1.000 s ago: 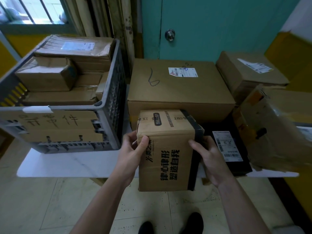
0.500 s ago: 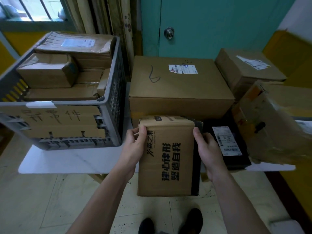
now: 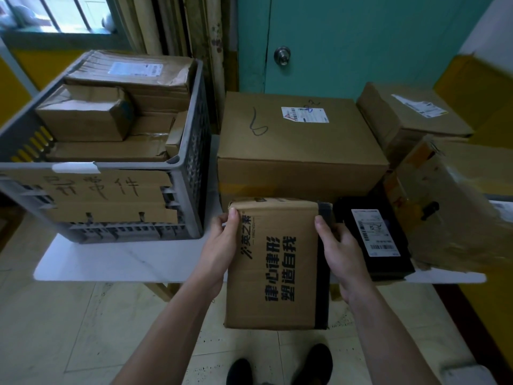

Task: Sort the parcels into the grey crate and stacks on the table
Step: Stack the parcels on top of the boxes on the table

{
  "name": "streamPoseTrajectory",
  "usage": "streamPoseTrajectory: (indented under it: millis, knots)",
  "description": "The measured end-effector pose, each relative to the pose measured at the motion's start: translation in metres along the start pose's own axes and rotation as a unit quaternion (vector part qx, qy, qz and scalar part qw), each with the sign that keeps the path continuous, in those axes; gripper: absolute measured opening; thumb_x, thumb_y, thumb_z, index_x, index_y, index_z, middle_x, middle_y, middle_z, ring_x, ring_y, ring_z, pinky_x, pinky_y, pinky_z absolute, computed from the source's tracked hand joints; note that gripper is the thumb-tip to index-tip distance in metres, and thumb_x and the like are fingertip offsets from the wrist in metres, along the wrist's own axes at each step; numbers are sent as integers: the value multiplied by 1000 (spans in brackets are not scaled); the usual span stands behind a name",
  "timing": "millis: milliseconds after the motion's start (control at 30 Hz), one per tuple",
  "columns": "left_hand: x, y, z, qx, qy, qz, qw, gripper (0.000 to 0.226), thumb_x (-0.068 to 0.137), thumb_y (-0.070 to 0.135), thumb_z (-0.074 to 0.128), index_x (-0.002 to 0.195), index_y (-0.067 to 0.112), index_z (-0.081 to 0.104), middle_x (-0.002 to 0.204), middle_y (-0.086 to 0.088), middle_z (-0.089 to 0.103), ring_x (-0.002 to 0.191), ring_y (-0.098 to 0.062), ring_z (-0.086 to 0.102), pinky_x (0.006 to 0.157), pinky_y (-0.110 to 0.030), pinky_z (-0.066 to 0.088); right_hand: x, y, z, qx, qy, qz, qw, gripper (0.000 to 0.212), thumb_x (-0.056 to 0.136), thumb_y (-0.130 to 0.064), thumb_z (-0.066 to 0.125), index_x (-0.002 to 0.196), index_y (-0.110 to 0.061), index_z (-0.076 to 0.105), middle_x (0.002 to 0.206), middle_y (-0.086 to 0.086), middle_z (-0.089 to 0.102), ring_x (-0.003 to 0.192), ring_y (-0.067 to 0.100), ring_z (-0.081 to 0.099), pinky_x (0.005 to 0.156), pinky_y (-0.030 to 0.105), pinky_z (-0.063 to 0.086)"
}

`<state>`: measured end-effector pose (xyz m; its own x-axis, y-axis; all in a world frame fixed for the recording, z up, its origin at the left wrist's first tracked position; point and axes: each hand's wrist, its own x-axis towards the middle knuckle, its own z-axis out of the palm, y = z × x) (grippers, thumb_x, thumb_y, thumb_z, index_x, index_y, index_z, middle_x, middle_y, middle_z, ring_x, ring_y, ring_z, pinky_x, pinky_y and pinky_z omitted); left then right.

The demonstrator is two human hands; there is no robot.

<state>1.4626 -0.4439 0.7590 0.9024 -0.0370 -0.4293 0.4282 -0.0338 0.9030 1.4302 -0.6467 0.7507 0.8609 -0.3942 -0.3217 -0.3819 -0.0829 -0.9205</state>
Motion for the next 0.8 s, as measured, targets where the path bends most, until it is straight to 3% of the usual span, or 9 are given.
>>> streamPoseTrajectory:
  millis: [133,233,400,467,533,700,800]
  knots:
    - [-3,1,-1,-9,3,-2,1000,48,99,62,35,131,27,42,117,5,58,102,-1,52,71,-19,40,-2,-1,0,-6,-2,-3,1000,32,92,-57,53,114,-33,53,102,-16,57,88,-3,50,71,25,41]
    - [-3,1,-1,-6,2,-1,1000,48,98,62,35,131,28,42,118,4,59,102,-2,54,72,-20,41,-2,-2,1,-4,-6,-5,1000,30,93,-56,53,113,-33,52,101,-16,56,88,-3,49,79,28,41]
    - [-3,1,-3,-34,0,-18,999,69,94,68,36,146,22,39,132,0,57,116,-13,53,101,-36,42,-3,-1,1,11,-8,-13,1000,45,93,-61,46,125,-30,55,108,-16,58,102,10,54,80,27,40]
    - [-5,3,-4,-62,4,-21,998,67,94,66,39,144,21,41,124,1,61,109,-9,57,92,-35,46,-4,-2,1,42,-10,-6,999,57,95,-65,38,139,-31,51,113,-19,54,108,7,48,87,26,38]
    - [-7,6,-4,-71,6,-23,997,61,96,62,43,141,20,41,115,4,60,102,-5,56,89,-34,44,-5,-6,0,67,-10,2,998,58,95,-65,37,140,-31,52,102,-21,52,109,7,43,92,29,34]
    - [-7,4,-7,-77,13,-32,996,45,101,49,45,134,18,47,107,0,62,97,-11,58,82,-35,45,-6,-11,-1,72,-30,-11,997,43,94,-62,43,127,-39,59,94,-29,52,100,4,49,90,28,37]
    - [-7,-1,-10,-96,6,-26,995,33,97,36,52,118,12,55,102,-6,58,87,-15,56,76,-35,43,-7,-10,-3,75,-46,-7,996,26,97,-57,45,105,-41,65,104,-13,66,102,10,58,91,35,44]
